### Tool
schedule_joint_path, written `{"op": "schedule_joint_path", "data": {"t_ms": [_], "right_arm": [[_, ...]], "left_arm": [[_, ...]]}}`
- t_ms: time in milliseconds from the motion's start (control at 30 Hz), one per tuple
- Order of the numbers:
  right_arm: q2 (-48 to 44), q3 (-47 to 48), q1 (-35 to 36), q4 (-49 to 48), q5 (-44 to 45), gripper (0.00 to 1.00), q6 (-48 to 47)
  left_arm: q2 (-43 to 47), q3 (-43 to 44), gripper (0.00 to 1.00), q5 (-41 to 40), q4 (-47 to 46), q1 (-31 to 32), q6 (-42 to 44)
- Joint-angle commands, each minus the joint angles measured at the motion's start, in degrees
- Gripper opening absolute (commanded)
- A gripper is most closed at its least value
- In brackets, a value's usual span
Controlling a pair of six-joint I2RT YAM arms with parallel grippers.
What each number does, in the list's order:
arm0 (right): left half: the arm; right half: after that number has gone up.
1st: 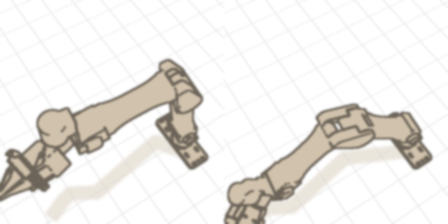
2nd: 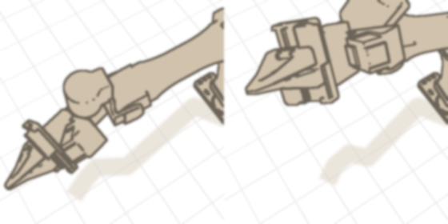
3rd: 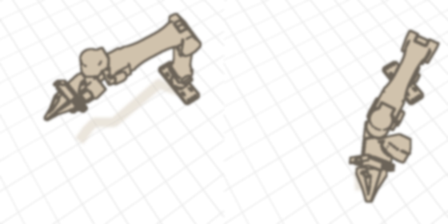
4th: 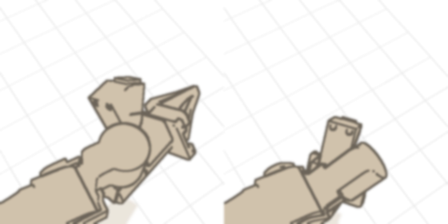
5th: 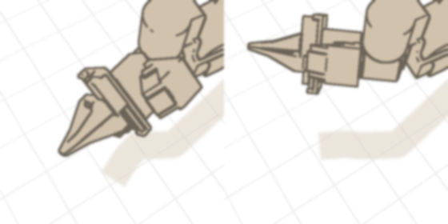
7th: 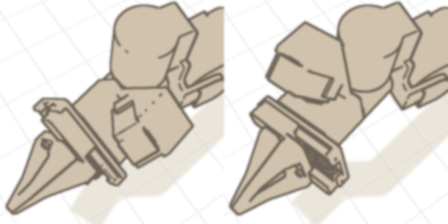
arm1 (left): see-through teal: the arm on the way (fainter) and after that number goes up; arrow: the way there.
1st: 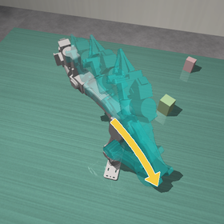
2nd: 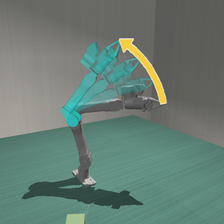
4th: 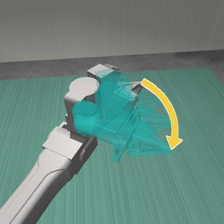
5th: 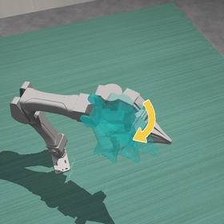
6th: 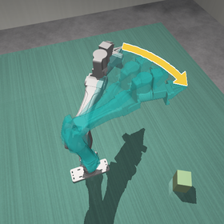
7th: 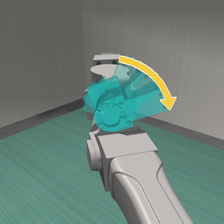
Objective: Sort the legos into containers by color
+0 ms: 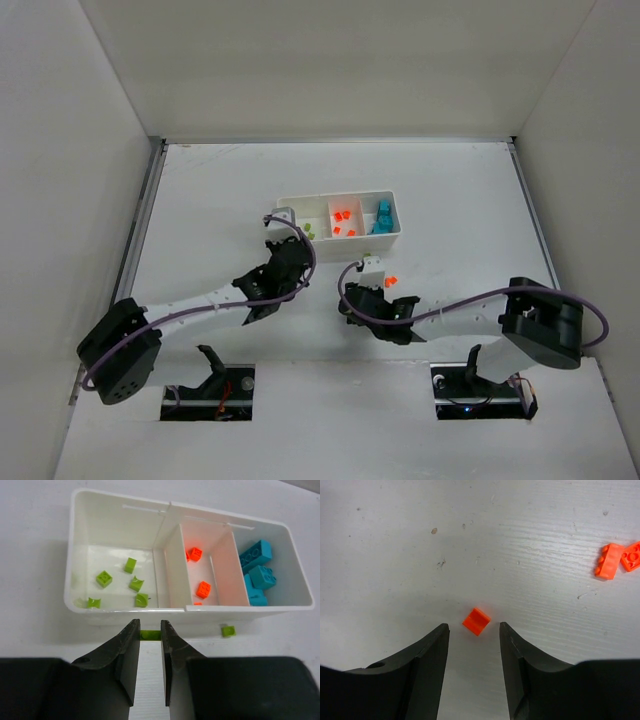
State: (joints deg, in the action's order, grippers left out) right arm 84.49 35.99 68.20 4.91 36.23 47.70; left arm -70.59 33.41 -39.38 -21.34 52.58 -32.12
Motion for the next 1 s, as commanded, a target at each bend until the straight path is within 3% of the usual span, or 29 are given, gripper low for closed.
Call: {"op": "schedule_joint_path", "data": {"t_ms": [0,67,467,700,967], "right_arm": [[1.03,2.33,-1.27,0.54,-1.42,0.49,-2.08],[1.12,2.33,-1.54,0.89,-1.77,0.45,-2.26],[3.22,4.09,-3.74,2.74,-3.27,0.45,-6.21],[3.76,4.62,-4.53,3.97,-3.27,0.31,-6.92],[-3.26,3.12,-4.35,5.02,-0.55,0.26,-5.34]], "left_arm": [[0.89,2.89,0.15,2.89,1.13,-3.13,0.74],[0.45,3.59,0.15,4.04,1.39,-4.8,0.3],[-2.36,5.79,0.16,7.38,1.22,-9.55,-0.05],[-3.59,6.32,0.16,8.35,0.78,-10.7,-0.49],[-4.91,7.9,0.16,9.14,0.69,-11.84,-0.58]]}}
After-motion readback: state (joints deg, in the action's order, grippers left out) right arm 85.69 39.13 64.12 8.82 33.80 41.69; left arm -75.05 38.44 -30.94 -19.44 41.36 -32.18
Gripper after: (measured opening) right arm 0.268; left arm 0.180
